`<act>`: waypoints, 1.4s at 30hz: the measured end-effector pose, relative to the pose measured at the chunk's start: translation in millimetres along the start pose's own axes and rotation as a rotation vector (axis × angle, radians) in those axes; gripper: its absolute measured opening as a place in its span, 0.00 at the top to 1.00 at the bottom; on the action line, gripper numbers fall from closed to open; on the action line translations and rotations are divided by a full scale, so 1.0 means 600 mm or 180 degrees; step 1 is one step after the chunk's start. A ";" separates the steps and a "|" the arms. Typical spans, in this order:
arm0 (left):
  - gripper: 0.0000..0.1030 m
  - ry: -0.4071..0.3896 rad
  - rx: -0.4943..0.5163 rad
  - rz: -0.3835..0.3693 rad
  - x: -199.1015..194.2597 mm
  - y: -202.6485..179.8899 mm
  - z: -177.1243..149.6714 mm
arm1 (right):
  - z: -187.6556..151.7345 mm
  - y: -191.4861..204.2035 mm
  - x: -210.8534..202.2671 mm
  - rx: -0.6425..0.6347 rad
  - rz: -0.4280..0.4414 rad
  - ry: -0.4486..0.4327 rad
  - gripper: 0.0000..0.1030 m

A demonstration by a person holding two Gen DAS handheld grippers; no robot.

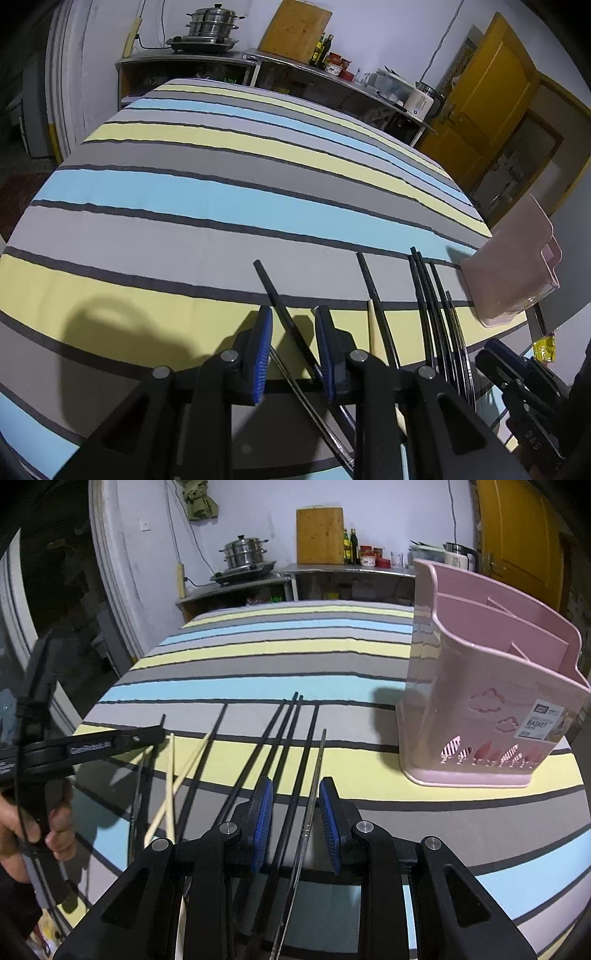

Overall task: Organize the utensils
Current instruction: 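Close the left tool on a black chopstick while the right tool grasps another, then lift the black chopsticks with both tools and carry them over the pink basket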

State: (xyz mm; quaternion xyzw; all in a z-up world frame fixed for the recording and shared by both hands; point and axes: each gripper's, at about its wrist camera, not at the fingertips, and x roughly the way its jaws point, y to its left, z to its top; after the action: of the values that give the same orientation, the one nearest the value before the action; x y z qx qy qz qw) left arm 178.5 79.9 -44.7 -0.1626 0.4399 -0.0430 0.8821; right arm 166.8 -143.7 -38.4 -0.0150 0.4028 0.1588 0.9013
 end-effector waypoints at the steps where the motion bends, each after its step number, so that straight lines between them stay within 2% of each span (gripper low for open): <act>1: 0.78 0.0006 0.0025 0.0028 0.000 -0.002 0.001 | 0.000 0.000 0.006 -0.0008 -0.0013 0.0034 0.74; 7: 0.87 0.0092 0.0152 0.0181 0.003 -0.013 0.004 | -0.003 -0.002 0.023 0.0022 -0.0067 0.0204 0.74; 11: 0.88 0.0135 0.0096 0.0208 0.003 -0.012 0.004 | -0.002 -0.008 0.029 0.0065 -0.0072 0.0263 0.75; 15: 0.88 0.0159 0.0234 0.0329 0.008 -0.025 0.007 | -0.001 -0.002 0.033 0.0025 -0.0138 0.0292 0.75; 17: 0.88 0.0160 0.0301 0.0369 0.011 -0.028 0.009 | 0.002 0.000 0.034 0.0004 -0.0178 0.0311 0.77; 19: 0.89 0.0158 0.0327 0.0390 0.013 -0.030 0.011 | 0.005 0.004 0.037 -0.0021 -0.0219 0.0327 0.86; 20: 0.89 0.0155 0.0336 0.0394 0.013 -0.030 0.012 | 0.005 0.005 0.037 -0.0044 -0.0232 0.0332 0.86; 25: 0.94 0.0156 0.0159 0.0223 0.009 -0.019 0.015 | 0.012 0.002 0.036 0.0025 -0.0107 0.0339 0.88; 30: 0.95 0.0081 0.0132 0.0163 -0.009 -0.025 0.018 | 0.011 -0.001 0.019 0.0065 -0.0032 0.0264 0.88; 38: 0.95 -0.0099 0.0280 0.0018 -0.068 -0.055 0.033 | 0.010 -0.013 -0.013 0.0164 0.0070 0.0165 0.88; 42: 0.95 -0.0067 0.0347 0.0006 -0.072 -0.064 0.034 | 0.007 -0.024 0.001 0.0300 0.0170 0.0342 0.88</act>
State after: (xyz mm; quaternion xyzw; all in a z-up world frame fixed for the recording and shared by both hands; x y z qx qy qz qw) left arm 170.9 58.1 12.2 -0.1143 0.4278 -0.0643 0.8943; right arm 174.3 -156.8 -37.6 0.0297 0.4579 0.1626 0.8735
